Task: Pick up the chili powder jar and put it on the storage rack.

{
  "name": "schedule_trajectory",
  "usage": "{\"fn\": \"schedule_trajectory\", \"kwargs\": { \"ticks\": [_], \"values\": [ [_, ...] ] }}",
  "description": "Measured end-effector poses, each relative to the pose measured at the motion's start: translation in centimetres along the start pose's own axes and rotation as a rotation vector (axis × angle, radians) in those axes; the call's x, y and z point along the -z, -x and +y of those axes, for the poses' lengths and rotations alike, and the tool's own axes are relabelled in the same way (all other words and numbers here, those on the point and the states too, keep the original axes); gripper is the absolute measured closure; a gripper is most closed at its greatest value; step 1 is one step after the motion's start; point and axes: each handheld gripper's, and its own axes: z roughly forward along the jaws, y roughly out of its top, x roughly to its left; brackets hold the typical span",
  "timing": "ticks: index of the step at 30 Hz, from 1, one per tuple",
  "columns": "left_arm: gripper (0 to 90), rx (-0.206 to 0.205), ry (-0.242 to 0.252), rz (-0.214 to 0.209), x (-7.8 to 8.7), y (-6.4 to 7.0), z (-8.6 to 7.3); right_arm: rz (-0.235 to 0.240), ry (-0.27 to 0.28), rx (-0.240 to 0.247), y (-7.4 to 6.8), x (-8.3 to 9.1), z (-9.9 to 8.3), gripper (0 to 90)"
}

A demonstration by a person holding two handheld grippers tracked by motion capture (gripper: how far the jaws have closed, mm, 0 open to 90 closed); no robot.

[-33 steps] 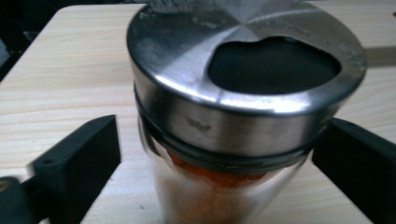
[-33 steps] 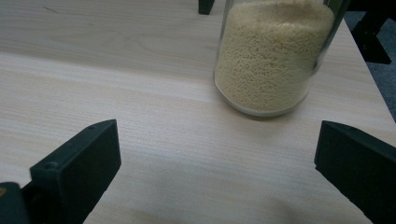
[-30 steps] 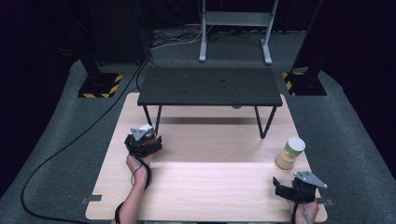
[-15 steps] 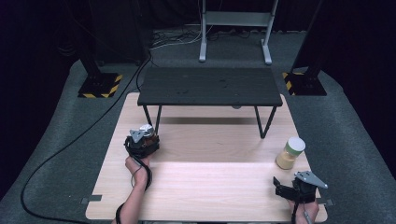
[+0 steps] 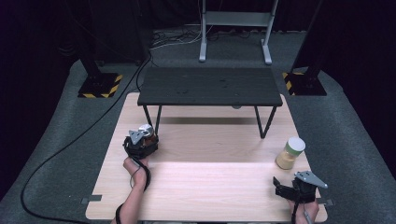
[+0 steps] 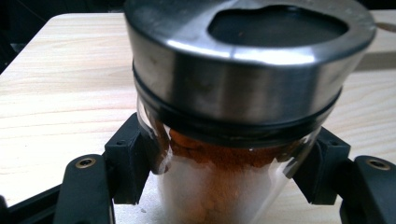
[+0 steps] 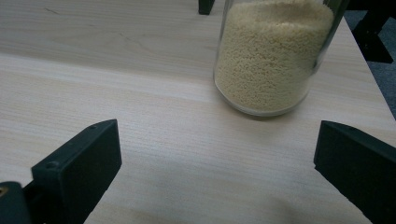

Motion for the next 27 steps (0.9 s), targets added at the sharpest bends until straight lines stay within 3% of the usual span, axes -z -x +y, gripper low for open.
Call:
{"fn": "schedule_trajectory", "kwargs": {
  "ticks": [7,20,27],
  "values": [
    [31.4,-0.01,-0.013,-0.004,0.1,-0.2,0.3,-0.001,0.002,0.0,0.0,0.0,0.0,0.0],
    [31.4,-0.062,0.002,-0.021,1.1,0.3,1.0,0.002,0.016,-0.003,0.1,0.1,-0.3,0.1],
    [31.4,-0.068,0.012,-0.039,1.7,0.5,1.3,0.004,0.023,-0.008,0.2,0.2,-0.4,0.1]
  ]
}}
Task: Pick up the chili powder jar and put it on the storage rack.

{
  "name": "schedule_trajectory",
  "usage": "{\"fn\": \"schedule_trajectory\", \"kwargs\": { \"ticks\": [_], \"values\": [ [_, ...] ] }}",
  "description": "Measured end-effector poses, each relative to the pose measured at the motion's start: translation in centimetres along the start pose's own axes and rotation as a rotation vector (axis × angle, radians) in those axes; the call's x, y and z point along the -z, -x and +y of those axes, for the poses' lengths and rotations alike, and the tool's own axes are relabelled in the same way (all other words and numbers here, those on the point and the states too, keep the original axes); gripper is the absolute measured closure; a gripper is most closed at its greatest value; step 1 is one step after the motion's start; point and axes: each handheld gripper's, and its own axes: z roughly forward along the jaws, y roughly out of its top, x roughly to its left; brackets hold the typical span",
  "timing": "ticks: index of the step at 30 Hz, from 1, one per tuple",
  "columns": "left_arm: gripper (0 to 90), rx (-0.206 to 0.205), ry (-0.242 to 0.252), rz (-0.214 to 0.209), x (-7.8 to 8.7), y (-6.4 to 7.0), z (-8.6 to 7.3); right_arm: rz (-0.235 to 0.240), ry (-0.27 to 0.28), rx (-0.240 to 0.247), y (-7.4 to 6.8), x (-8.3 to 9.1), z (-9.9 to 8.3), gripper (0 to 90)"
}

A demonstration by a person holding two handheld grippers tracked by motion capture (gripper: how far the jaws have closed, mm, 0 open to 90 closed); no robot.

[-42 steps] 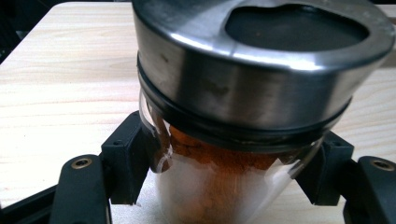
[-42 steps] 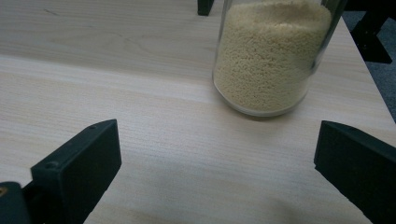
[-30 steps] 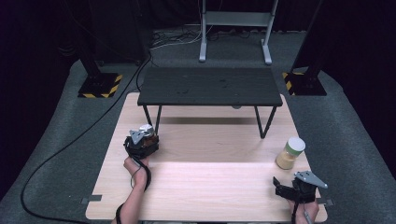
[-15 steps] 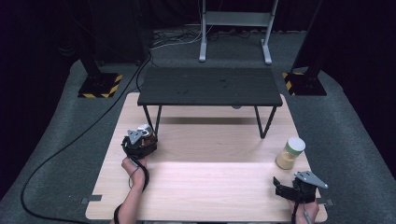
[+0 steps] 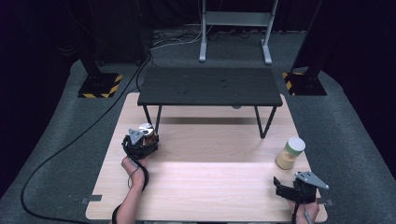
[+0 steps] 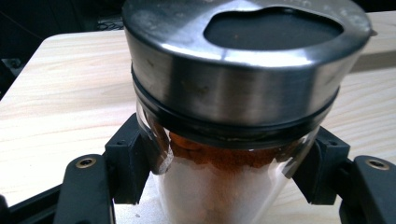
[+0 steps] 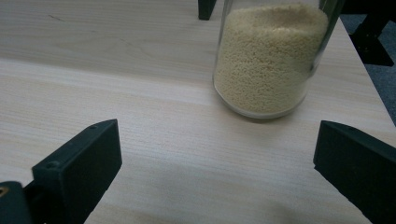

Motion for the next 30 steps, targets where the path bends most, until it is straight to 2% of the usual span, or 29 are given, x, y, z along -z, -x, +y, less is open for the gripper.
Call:
{"fn": "schedule_trajectory", "kwargs": {
  "ticks": [17,21,30],
  "values": [
    [31.4,-0.036,0.007,-0.045,1.5,0.1,1.5,0.002,-0.007,0.009,0.0,-0.1,0.1,0.0],
    [31.4,-0.035,0.014,-0.057,1.8,0.2,1.8,0.003,-0.003,0.008,0.0,0.0,0.1,0.0],
    [31.4,-0.067,0.021,-0.091,2.1,1.0,2.7,0.011,-0.002,0.01,0.1,0.0,0.0,0.0]
  ]
}}
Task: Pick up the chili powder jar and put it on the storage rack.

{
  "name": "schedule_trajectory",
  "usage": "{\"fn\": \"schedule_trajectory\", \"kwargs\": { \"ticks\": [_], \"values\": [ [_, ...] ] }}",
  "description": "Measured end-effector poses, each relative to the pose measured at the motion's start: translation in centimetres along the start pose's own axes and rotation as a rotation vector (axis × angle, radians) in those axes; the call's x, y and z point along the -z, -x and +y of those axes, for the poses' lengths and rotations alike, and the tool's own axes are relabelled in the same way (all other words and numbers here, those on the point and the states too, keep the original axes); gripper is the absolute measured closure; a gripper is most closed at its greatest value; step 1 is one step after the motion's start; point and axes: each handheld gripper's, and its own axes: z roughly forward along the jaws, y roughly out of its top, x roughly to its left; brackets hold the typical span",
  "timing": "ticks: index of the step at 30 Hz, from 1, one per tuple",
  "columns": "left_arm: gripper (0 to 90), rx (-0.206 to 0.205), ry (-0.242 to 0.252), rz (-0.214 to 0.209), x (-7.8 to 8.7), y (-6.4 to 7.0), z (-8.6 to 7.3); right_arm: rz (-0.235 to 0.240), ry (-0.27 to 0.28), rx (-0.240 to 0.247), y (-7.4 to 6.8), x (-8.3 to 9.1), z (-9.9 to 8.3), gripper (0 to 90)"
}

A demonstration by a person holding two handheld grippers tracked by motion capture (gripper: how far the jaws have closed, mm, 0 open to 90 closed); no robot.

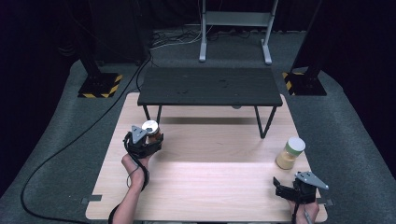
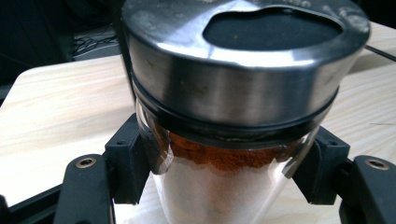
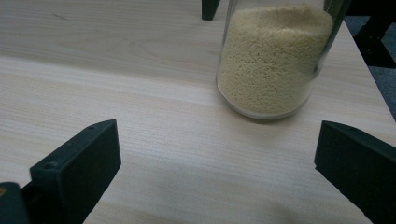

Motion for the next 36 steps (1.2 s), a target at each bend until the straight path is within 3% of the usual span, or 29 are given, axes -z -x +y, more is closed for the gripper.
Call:
{"fn": "schedule_trajectory", "kwargs": {
  "ticks": [36],
  "values": [
    [31.4,-0.066,0.034,-0.119,0.9,1.5,3.4,0.016,-0.008,-0.001,0.3,-0.1,0.1,0.0]
  ]
}}
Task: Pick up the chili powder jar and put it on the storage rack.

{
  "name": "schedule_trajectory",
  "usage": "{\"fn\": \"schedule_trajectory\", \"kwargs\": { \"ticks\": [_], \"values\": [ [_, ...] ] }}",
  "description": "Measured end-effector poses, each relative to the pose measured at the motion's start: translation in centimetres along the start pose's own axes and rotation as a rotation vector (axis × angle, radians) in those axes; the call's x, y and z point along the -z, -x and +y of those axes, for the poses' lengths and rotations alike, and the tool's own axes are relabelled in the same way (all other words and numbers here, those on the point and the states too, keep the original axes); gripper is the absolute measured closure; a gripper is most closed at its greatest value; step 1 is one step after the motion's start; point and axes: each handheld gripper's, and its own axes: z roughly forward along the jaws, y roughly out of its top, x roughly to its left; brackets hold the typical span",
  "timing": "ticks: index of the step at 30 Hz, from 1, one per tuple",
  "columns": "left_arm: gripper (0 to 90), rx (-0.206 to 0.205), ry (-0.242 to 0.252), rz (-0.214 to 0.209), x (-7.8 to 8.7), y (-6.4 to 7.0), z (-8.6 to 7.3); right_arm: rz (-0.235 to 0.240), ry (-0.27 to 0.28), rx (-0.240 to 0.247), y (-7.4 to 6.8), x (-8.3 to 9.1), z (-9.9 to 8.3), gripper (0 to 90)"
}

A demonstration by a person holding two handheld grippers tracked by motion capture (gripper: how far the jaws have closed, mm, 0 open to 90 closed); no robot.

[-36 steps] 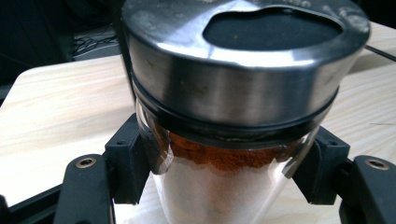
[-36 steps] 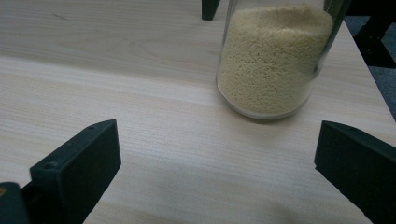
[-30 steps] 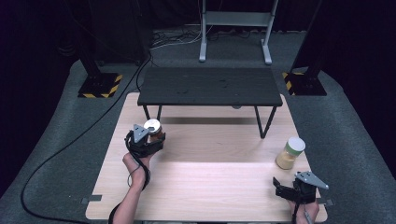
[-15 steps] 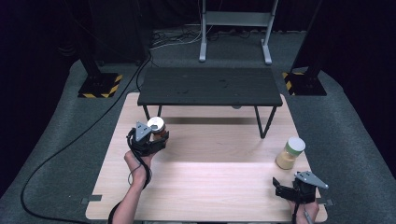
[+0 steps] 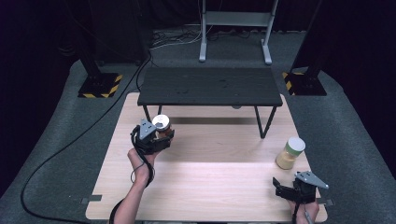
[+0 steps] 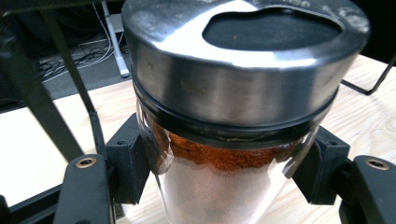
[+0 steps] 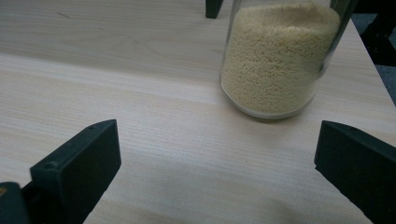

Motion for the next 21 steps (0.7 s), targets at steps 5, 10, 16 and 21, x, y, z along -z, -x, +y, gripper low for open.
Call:
{"fn": "schedule_trajectory", "kwargs": {
  "ticks": [5,10,16,21],
  "values": [
    [31.4,-0.011,0.006,-0.018,0.0,0.3,0.4,0.0,0.0,0.0,0.0,0.0,0.0,0.0],
    [31.4,-0.019,0.004,-0.035,0.0,0.6,1.0,0.003,0.001,-0.002,0.1,0.0,0.0,0.0],
    [31.4,-0.039,0.001,-0.051,-0.2,0.8,1.7,-0.001,0.0,0.0,0.0,0.0,0.0,0.0],
    [31.4,-0.045,-0.004,-0.07,-0.4,1.1,2.1,-0.002,0.001,0.002,0.0,0.0,0.0,0.0]
  ]
}}
